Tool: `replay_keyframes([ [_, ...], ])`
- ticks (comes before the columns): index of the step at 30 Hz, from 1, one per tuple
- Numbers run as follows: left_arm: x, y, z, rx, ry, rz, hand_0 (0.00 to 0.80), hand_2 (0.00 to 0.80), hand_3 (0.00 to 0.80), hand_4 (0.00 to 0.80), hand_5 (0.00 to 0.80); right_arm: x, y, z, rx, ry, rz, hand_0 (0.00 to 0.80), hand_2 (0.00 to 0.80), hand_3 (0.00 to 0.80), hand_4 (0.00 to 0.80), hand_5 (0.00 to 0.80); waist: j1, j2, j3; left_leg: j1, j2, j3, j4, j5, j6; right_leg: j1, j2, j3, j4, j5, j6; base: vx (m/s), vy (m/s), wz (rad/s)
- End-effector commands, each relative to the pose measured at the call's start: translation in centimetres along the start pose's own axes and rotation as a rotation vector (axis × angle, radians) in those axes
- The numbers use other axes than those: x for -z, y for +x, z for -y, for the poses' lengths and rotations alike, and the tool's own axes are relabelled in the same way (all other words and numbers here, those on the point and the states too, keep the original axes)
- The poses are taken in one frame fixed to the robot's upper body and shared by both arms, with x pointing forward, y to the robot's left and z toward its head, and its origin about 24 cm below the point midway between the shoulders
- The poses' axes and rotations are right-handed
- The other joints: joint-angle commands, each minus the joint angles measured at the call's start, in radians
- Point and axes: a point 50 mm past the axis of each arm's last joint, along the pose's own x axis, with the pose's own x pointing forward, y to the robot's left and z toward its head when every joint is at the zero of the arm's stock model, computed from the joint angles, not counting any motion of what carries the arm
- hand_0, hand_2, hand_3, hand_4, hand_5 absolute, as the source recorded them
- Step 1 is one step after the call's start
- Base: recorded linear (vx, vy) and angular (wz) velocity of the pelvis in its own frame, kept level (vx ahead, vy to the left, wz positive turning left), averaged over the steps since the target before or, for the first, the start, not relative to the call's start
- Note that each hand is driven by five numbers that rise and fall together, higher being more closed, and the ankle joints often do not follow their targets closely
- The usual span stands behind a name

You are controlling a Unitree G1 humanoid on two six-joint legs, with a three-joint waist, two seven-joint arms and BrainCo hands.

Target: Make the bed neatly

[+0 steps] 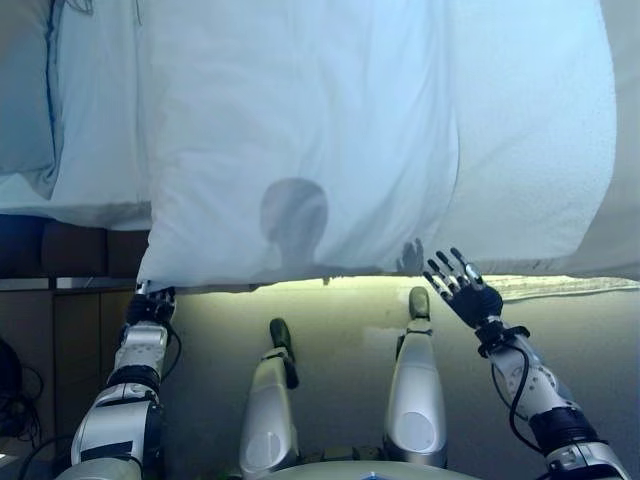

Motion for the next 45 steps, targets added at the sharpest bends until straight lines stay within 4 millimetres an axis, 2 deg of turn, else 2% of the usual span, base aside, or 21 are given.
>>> replay_keyframes([
  [1,-3.7,0.2,1.3,0.039,0.037,0.131,0.8,0.8,0.8,0.8,0.8,-1.8,0.6,-1.2,-0.073,-0.015,0.094,0.0,0.0,0.0,0.0,0.0,0.011,-0.047,-0.027,-0.109,-0.025,-0.047,-0.019,0.12,0.02,-0.067,-0.005,0.025,0.048,0.011,-0.028,-0.118,0.067,0.08],
  [5,-2.3,0.3,2.9,0.098,0.041,0.125,0.8,0.8,0.8,0.8,0.8,-2.7,1.5,-2.2,-0.109,-0.04,0.135,0.0,0.0,0.0,0.0,0.0,0.019,-0.052,-0.001,-0.175,-0.04,-0.058,0.011,0.115,0.026,-0.12,-0.006,0.03,0.042,0.025,-0.033,-0.084,0.084,0.07],
  [7,-2.3,0.3,4.1,0.12,0.045,0.147,0.8,0.8,0.8,0.8,0.8,-2.8,1.6,-3.0,-0.14,-0.041,0.166,0.0,0.0,0.0,0.0,0.0,0.026,-0.065,0.019,-0.22,-0.041,-0.064,0.045,0.109,0.029,-0.152,-0.008,0.03,0.047,0.035,-0.036,-0.074,0.069,0.04],
  [13,-5.4,0.1,7.4,0.159,0.109,0.25,0.8,0.8,0.8,0.8,0.8,-4.3,2.1,-5.9,-0.283,-0.044,0.257,0.0,0.0,0.0,0.0,0.0,0.038,-0.105,0.061,-0.344,-0.041,-0.071,0.118,0.106,0.037,-0.237,0.004,0.012,0.066,0.058,-0.045,-0.089,0.039,0.03],
  [17,-6.3,0.0,8.2,0.166,0.137,0.285,0.8,0.8,0.8,0.8,0.8,-5.2,2.6,-7.8,-0.363,-0.053,0.298,0.0,0.0,0.0,0.0,0.0,0.046,-0.109,0.083,-0.414,-0.049,-0.074,0.155,0.102,0.042,-0.289,0.014,0.007,0.093,0.054,-0.056,-0.048,0.04,0.02],
  [18,-6.4,0.0,8.3,0.161,0.146,0.29,0.8,0.8,0.8,0.8,0.8,-5.3,2.7,-8.3,-0.379,-0.056,0.305,0.0,0.0,0.0,0.0,0.0,0.05,-0.109,0.083,-0.417,-0.046,-0.077,0.165,0.073,0.039,-0.291,0.02,0.006,0.108,0.024,-0.053,0.041,0.005,-0.01],
  [19,-6.4,-0.1,8.6,0.157,0.154,0.297,0.8,0.8,0.8,0.8,0.8,-5.5,2.8,-8.8,-0.394,-0.055,0.314,0.0,0.0,0.0,0.0,0.0,0.052,-0.111,0.09,-0.43,-0.048,-0.077,0.171,0.072,0.04,-0.3,0.023,0.004,0.115,0.021,-0.055,0.044,0.007,-0.01],
  [23,-5.8,0.0,8.9,0.16,0.134,0.284,0.8,0.8,0.8,0.8,0.8,-6.0,2.9,-9.3,-0.406,-0.054,0.338,0.0,0.0,0.0,0.0,0.0,0.057,-0.11,0.092,-0.466,-0.058,-0.076,0.184,0.071,0.044,-0.333,0.027,-0.005,0.136,0.012,-0.06,-0.026,0.023,0.01],
  [25,-4.9,0.1,8.8,0.157,0.143,0.253,0.8,0.8,0.8,0.8,0.8,-6.0,2.9,-9.2,-0.406,-0.043,0.353,0.0,0.0,0.0,0.0,0.0,0.063,-0.106,0.092,-0.471,-0.06,-0.075,0.183,0.072,0.048,-0.339,0.025,-0.012,0.14,0.011,-0.06,-0.027,-0.012,0.05],
  [27,-4.0,0.2,7.8,0.117,0.168,0.23,0.8,0.8,0.8,0.8,0.8,-5.7,2.8,-9.5,-0.411,-0.031,0.365,0.0,0.0,0.0,0.0,0.0,0.07,-0.107,0.092,-0.472,-0.063,-0.079,0.182,0.073,0.053,-0.337,0.024,-0.018,0.139,0.011,-0.058,-0.065,-0.083,0.05],
  [28,-3.6,0.2,6.7,0.074,0.162,0.215,0.8,0.8,0.8,0.8,0.8,-5.6,2.6,-9.6,-0.414,-0.03,0.368,0.0,0.0,0.0,0.0,0.0,0.072,-0.11,0.092,-0.482,-0.067,-0.079,0.176,0.103,0.059,-0.344,0.02,-0.023,0.127,0.039,-0.062,-0.103,-0.069,0.09],
  [31,-3.7,0.3,3.5,-0.076,0.167,0.156,0.8,0.8,0.8,0.8,0.8,-6.0,2.6,-9.9,-0.42,-0.04,0.37,0.0,0.0,0.0,0.0,0.0,0.073,-0.105,0.092,-0.46,-0.064,-0.079,0.168,0.105,0.056,-0.323,0.012,-0.031,0.112,0.043,-0.062,-0.044,-0.01,0.08],
  [32,-3.7,0.3,2.7,-0.111,0.167,0.143,0.596,0.596,0.596,0.596,0.596,-6.1,2.6,-10.0,-0.42,-0.041,0.369,0.0,0.0,0.0,0.0,0.0,0.071,-0.102,0.092,-0.451,-0.062,-0.077,0.164,0.107,0.055,-0.317,0.012,-0.032,0.111,0.042,-0.061,0.0,0.0,0.0],
  [33,-3.7,0.3,1.9,-0.144,0.163,0.13,0.119,0.119,0.119,0.119,0.119,-6.2,2.5,-10.0,-0.419,-0.042,0.368,0.0,0.0,0.0,0.0,0.0,0.069,-0.099,0.092,-0.443,-0.061,-0.076,0.16,0.108,0.054,-0.313,0.011,-0.031,0.111,0.042,-0.06,0.0,0.0,0.0],
  [34,-3.4,0.2,0.8,-0.18,0.156,0.11,0.0,0.0,0.0,0.0,0.0,-6.2,2.5,-9.9,-0.417,-0.045,0.365,0.0,0.0,0.0,0.0,0.0,0.068,-0.094,0.092,-0.434,-0.06,-0.074,0.158,0.109,0.054,-0.309,0.009,-0.029,0.111,0.042,-0.059,0.002,0.035,-0.02],
  [39,-2.3,-0.5,-3.0,-0.271,0.113,0.076,0.0,0.0,0.0,0.0,0.0,-6.2,2.1,-9.3,-0.405,-0.062,0.356,0.0,0.0,0.0,0.0,0.0,0.069,-0.062,0.092,-0.374,-0.061,-0.06,0.121,0.118,0.057,-0.276,-0.009,-0.03,0.09,0.046,-0.051,0.018,0.037,-0.05],
  [45,-4.1,-1.3,-4.1,-0.293,0.095,0.194,0.0,0.0,0.0,0.0,0.0,-6.5,1.3,-8.6,-0.386,-0.083,0.382,0.0,0.0,0.0,0.0,0.0,0.08,-0.03,0.092,-0.328,-0.066,-0.046,0.085,0.122,0.062,-0.247,-0.025,-0.036,0.054,0.053,-0.044,0.007,-0.006,-0.01],
])
